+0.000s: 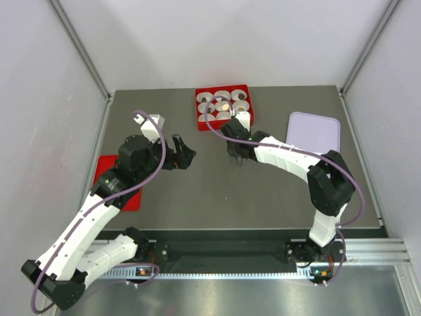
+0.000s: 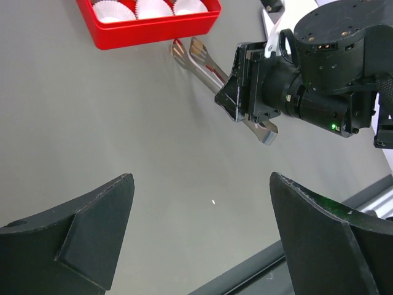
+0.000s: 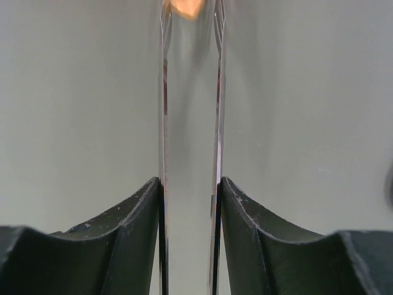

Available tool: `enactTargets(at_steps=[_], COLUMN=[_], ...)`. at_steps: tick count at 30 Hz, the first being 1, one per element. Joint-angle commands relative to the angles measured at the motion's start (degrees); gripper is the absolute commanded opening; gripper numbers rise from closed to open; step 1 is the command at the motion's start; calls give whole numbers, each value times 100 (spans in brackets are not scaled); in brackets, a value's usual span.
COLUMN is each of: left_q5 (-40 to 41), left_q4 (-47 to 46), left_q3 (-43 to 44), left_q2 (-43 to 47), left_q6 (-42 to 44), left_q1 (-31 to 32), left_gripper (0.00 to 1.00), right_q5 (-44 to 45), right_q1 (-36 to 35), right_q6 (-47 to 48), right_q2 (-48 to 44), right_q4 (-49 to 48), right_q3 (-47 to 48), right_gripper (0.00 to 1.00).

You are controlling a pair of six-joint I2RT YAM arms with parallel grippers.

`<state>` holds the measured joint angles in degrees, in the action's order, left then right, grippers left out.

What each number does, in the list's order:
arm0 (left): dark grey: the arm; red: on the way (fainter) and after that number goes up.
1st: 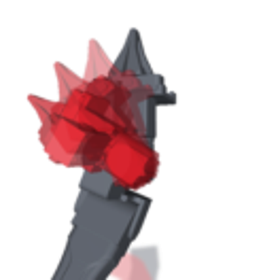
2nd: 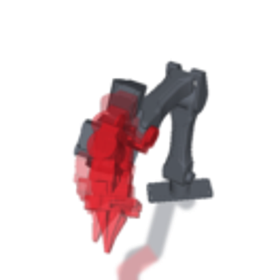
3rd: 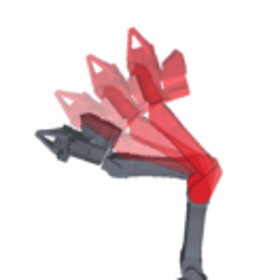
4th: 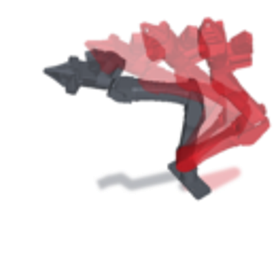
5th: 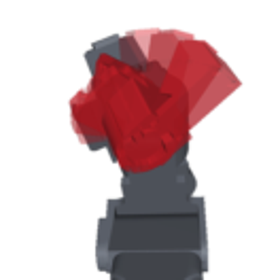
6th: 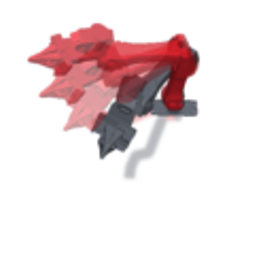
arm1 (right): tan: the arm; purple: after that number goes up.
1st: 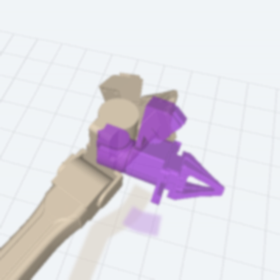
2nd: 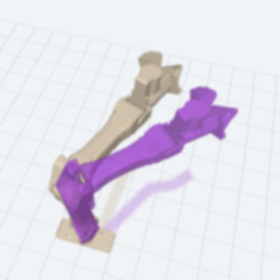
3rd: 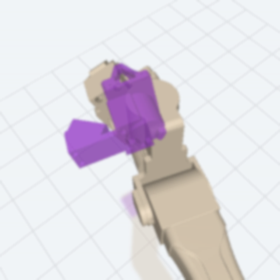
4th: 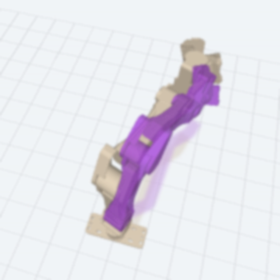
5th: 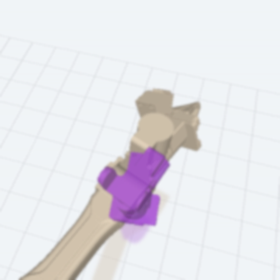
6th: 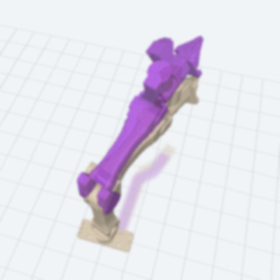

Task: Pack the chocolate

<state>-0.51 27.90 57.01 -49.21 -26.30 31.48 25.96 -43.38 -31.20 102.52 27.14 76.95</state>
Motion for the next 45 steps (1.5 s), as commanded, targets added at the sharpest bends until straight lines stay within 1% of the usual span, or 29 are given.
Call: enactTargets(at_steps=[1,6,15,21,27,36,42,45], left_q5=[174,209,227,227,210,95,86,130], left_q4=[-83,-83,-66,-65,-65,-162,-180,-171], left_q3=[187,170,161,178,214,187,187,205], left_q2=[87,96,96,87,113,43,34,26], left_q6=[108,117,117,108,108,47,29,55], left_q1=[-2,-2,-2,-2,-2,-2,-2,-2], left_gripper=[96,96,96,96,96,96,96,96], right_q5=[138,138,279,182,-29,-161,-248,-249], right_q1=[-83,-83,-75,-83,-83,-83,-75,-48], right_q6=[-97,-97,-123,-88,-79,53,105,184], right_q2=[101,268,550,594,269,-294,-452,-496], right_q4=[-340,-340,-50,19,222,459,556,679], right_q3=[391,523,743,778,638,409,496,689], right_gripper=[42,43,44,39,36,36,35,36])
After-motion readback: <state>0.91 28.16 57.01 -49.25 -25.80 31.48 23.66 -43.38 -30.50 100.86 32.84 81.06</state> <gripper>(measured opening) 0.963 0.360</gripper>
